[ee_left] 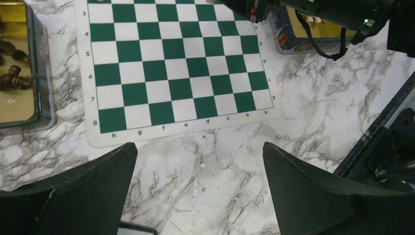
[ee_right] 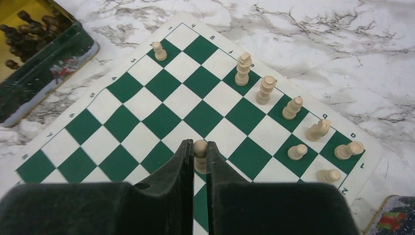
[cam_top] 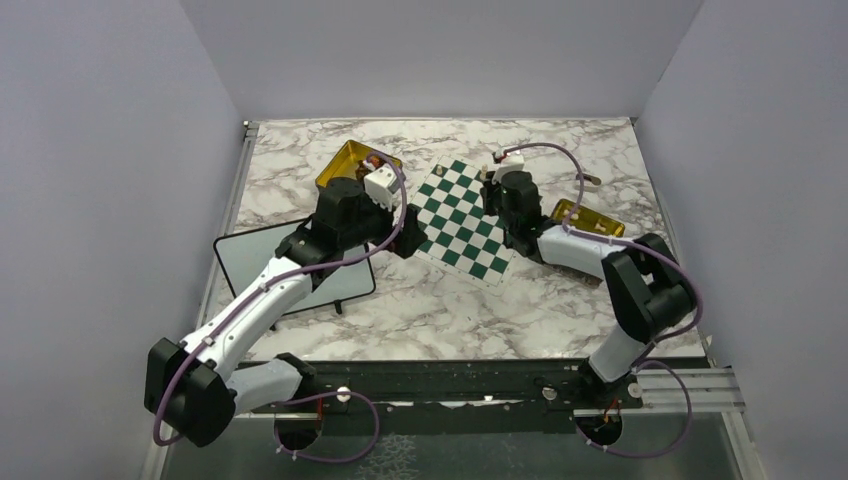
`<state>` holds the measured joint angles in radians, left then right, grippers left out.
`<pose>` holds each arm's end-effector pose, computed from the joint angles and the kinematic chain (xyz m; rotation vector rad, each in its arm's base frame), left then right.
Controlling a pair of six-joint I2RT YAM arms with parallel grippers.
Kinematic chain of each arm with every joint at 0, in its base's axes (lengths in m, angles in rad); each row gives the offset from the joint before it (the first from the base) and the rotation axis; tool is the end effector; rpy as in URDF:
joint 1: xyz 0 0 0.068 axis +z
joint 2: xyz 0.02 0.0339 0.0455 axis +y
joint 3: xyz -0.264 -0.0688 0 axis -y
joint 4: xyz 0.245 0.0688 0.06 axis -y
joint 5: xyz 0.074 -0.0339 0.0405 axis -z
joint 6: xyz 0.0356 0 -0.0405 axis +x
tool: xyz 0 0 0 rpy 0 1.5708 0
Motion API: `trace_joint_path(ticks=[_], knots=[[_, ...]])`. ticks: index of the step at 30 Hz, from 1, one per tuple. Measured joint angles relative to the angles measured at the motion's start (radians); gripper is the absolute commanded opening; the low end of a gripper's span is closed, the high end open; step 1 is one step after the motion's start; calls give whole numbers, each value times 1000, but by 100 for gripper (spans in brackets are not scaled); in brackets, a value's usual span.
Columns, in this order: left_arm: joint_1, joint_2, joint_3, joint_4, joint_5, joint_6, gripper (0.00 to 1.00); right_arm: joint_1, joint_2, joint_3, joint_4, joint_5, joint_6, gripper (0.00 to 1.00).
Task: Set up the chess pieces on the board
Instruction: Place the chess piece on the chessboard.
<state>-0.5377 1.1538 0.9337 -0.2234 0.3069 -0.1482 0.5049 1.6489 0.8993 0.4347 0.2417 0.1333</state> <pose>0.2202 -0.1438 0.3136 0.5968 1.9840 -0.7386 0.3227 0.1686 0.2201 -0.1838 1.8726 0.2107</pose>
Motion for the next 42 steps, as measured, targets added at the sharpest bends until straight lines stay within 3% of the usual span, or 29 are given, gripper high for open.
trace_joint_path(ticks=[9,22,42], knots=[[1,-144,-110,2,-83,14,99,-48,181,12,150,5,-26,10],[1,-155,-111,16,-107,26,99,-116,307,48,229,2,17,16],[1,-158,-111,16,-119,40,99,-127,332,54,222,-30,34,24]])
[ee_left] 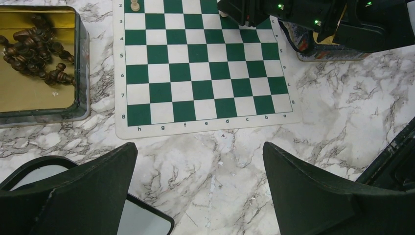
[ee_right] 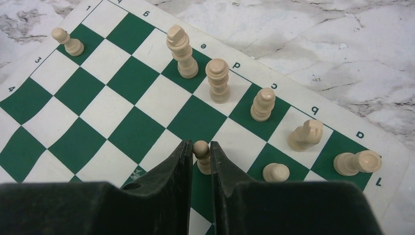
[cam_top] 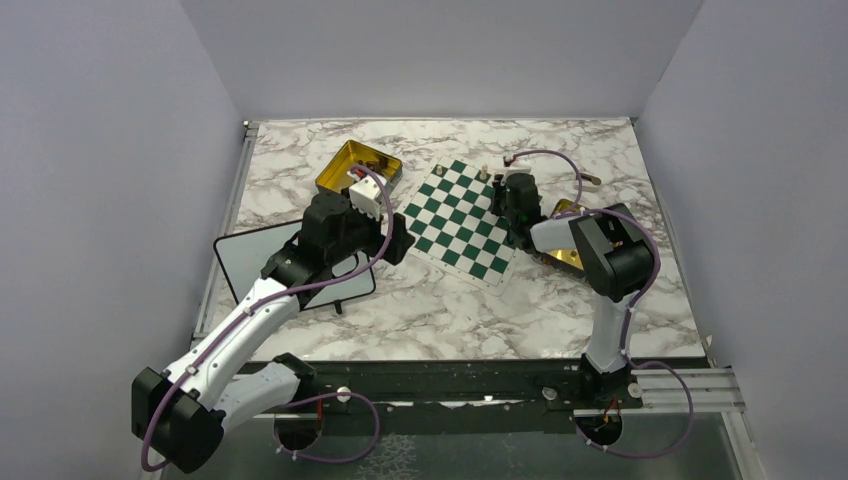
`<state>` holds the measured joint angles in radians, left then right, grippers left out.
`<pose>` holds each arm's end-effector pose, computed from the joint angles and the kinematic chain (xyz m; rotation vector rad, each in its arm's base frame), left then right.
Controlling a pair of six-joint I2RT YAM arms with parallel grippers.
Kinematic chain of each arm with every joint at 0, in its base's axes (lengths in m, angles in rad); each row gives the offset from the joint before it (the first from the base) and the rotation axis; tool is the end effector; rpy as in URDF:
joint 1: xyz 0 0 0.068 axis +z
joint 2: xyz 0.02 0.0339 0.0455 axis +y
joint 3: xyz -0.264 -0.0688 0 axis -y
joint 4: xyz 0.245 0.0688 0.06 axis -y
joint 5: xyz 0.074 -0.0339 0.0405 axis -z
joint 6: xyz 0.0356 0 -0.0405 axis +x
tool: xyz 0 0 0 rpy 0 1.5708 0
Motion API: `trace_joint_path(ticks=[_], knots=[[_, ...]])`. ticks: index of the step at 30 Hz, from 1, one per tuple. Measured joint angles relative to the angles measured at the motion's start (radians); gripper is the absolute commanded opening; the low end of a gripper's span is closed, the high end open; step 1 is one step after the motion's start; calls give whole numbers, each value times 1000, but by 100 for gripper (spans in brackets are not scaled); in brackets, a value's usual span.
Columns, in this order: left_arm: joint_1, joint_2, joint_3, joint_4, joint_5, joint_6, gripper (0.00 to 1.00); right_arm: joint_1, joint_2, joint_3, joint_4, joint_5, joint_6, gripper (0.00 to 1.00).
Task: Set up the chess pieces on the board
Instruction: Place the chess piece on the chessboard.
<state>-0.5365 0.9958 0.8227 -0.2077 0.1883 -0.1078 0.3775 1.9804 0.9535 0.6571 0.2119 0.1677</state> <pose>0.1936 -0.1229 0.3115 0.5475 1.9173 -0.6046 0.3790 0.1422 0.1377 -0.0623 1.9342 0.1582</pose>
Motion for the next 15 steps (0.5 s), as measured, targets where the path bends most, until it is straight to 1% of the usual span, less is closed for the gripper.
trace_joint_path(ticks=[8,15], knots=[[0,-5,0,0,0,1,99,0,-1,0,-34,-8,-7,28],[0,-11,0,0,-3,1,99,0,-4,15,-88,-8,-16,29]])
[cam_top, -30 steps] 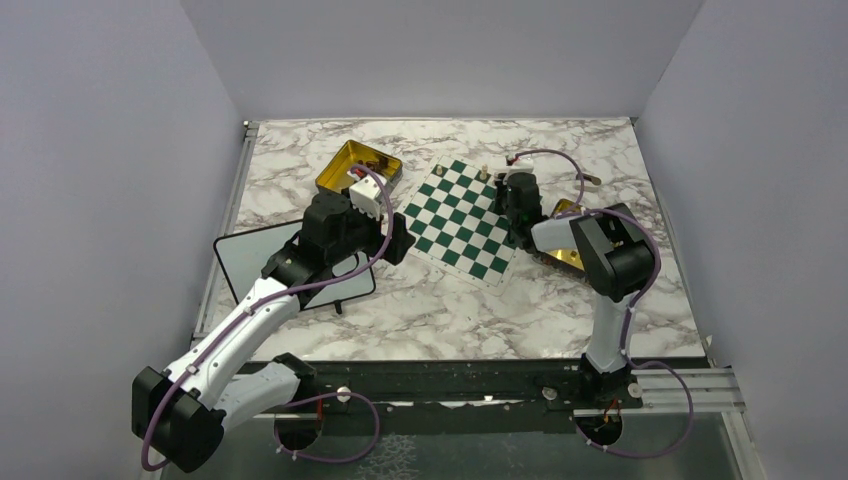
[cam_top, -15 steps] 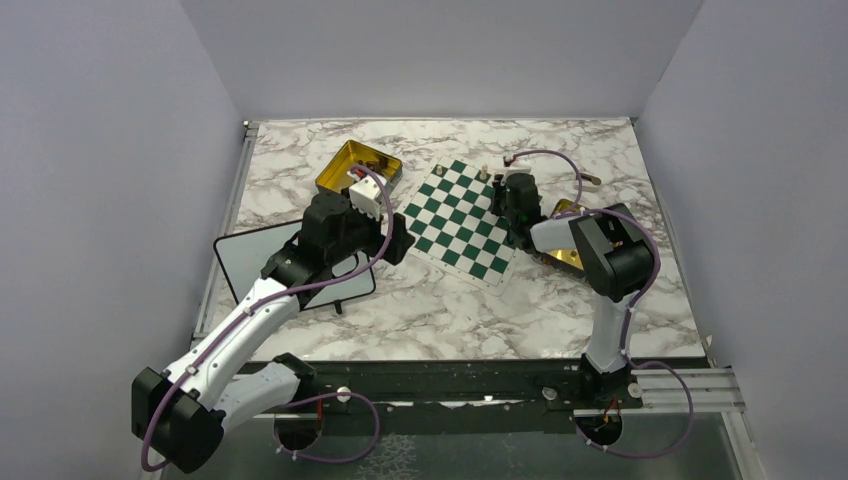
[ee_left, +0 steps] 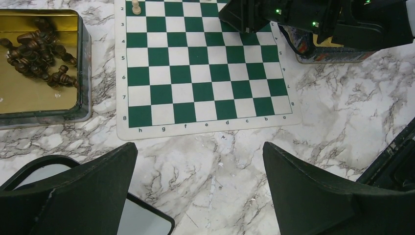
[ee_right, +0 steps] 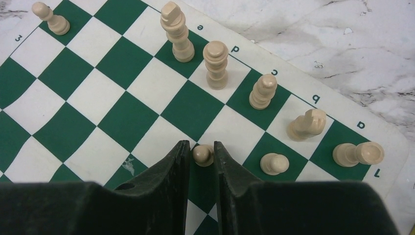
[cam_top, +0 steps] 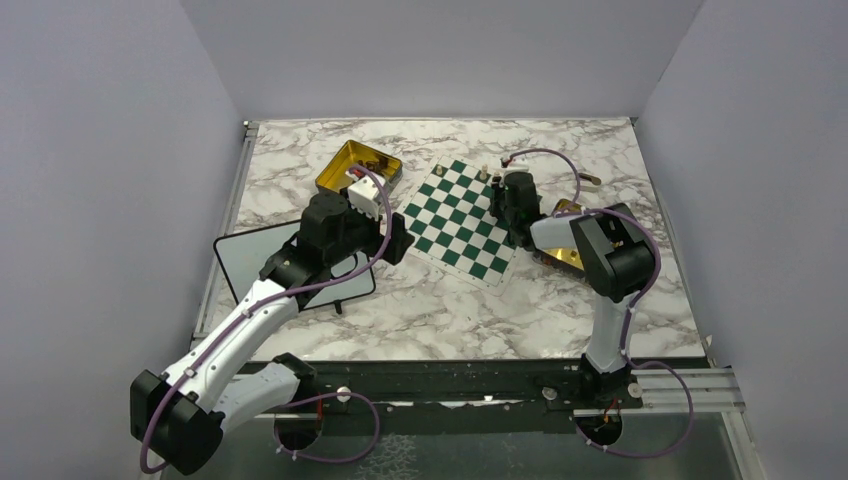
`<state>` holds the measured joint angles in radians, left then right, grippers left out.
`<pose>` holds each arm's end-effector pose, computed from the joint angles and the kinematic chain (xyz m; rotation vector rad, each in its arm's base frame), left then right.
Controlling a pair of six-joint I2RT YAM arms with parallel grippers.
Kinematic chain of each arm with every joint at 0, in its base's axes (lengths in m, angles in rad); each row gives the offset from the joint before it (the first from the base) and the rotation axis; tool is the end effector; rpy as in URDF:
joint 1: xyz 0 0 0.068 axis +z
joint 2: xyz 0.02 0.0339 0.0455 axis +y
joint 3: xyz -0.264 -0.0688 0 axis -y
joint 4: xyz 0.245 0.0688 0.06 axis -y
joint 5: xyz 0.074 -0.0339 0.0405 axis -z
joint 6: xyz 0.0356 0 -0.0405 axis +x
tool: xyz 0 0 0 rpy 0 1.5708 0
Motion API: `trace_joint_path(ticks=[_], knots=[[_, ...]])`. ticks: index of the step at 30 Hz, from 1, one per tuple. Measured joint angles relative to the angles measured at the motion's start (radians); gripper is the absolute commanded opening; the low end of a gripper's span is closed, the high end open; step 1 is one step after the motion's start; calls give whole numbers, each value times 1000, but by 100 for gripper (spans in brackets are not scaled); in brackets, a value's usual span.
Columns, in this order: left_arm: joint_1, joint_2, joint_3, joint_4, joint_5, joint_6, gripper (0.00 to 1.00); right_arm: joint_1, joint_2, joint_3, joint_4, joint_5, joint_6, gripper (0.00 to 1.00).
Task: Set up the chess pieces on the board
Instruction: Place the chess piece on the chessboard.
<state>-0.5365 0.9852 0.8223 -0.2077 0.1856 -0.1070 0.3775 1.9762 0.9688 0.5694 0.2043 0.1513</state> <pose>0.1919 -0.1218 0.3135 0.5449 1.9070 -0.6030 0.3785 0.1423 0.1348 -0.0961 1.9993 0.1343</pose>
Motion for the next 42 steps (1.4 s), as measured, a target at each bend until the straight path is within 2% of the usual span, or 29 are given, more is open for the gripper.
trace_joint_path(ticks=[6,13,27,35,42], knots=[[0,-5,0,0,-1,0,99,0,0,32,-48,0,-14,28],[0,-7,0,0,-1,0,99,0,0,82,-93,0,-29,20],[0,-12,0,0,-4,0,99,0,0,108,-173,7,-35,23],[0,-12,0,1,-5,0,99,0,0,125,-215,16,-46,13],[0,-12,0,1,-12,0,99,-3,0,143,-238,40,-58,9]])
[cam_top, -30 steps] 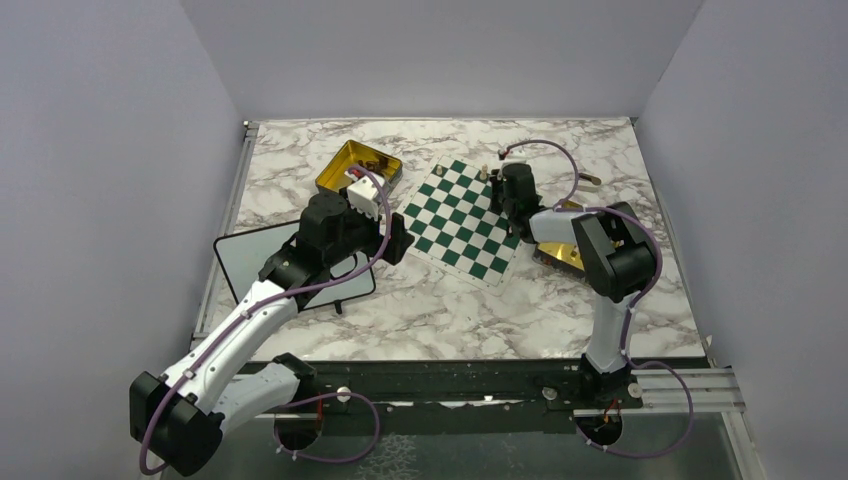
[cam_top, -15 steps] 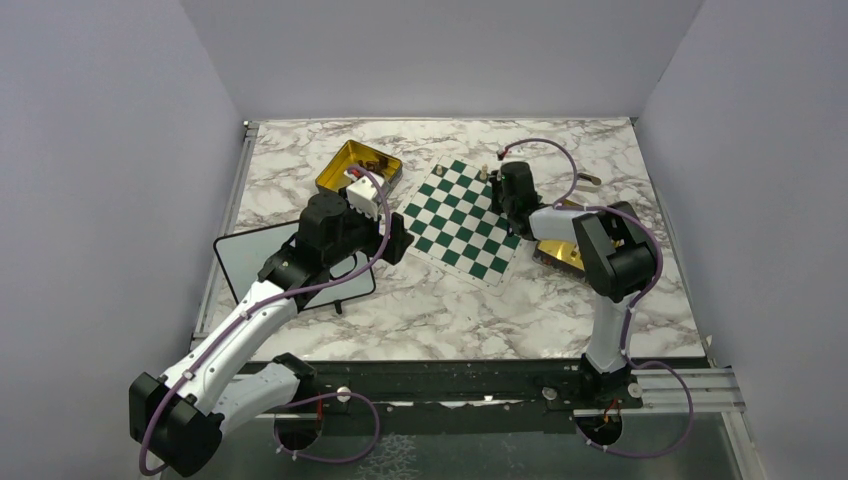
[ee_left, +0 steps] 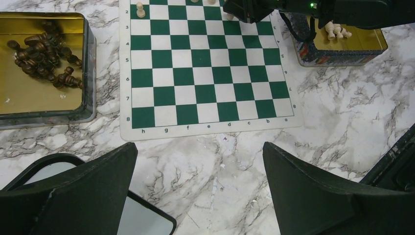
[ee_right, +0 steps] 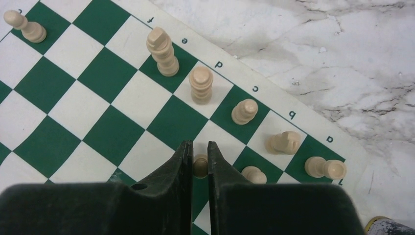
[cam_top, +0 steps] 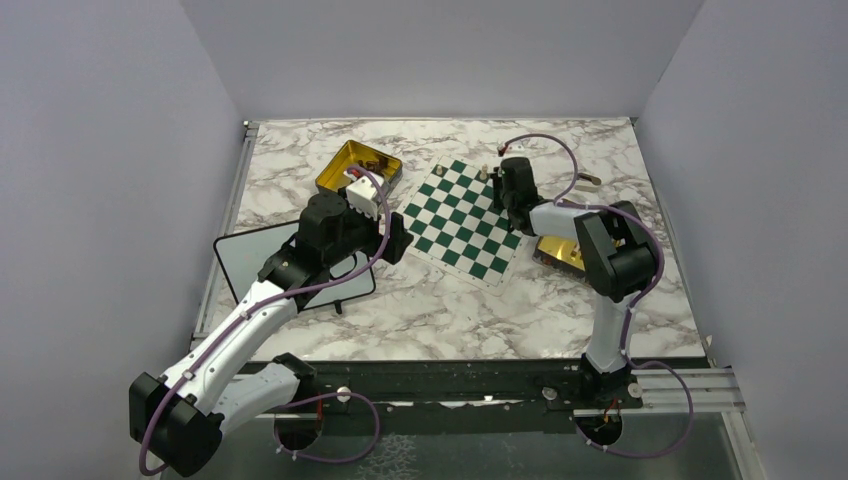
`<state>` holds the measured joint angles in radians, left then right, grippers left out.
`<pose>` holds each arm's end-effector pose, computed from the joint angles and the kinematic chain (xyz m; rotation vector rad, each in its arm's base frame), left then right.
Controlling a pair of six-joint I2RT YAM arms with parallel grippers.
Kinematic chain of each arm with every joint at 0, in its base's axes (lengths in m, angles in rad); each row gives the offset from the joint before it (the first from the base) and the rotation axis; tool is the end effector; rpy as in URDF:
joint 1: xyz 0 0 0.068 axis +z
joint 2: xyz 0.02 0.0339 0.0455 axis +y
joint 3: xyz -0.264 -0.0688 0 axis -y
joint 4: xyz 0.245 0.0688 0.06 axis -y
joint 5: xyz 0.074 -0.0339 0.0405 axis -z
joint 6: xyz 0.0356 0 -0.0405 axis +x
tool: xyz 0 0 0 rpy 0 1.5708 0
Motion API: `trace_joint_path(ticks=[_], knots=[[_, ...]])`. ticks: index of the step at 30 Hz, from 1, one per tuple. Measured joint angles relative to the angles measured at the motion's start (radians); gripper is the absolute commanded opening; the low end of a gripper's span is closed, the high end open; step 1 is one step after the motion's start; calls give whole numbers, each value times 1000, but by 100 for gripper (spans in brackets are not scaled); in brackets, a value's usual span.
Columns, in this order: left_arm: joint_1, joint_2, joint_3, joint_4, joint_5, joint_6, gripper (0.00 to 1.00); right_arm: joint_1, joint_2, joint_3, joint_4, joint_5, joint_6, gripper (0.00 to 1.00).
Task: Set up the chess pieces on the board
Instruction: Place the chess piece on the chessboard.
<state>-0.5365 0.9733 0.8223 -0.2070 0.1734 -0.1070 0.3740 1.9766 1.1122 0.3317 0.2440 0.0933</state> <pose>0.1901 -0.1202 0.3160 0.5347 1.8955 -0.5933 0.3963 0.1463 0.1535 -0.1468 2.0811 0.0270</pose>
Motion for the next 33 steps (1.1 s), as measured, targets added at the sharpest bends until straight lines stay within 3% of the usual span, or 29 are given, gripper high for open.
trace_joint_path(ticks=[33], knots=[[0,0,-2,0,-6,0,99,-42,23,32,-22,-22,21,11]])
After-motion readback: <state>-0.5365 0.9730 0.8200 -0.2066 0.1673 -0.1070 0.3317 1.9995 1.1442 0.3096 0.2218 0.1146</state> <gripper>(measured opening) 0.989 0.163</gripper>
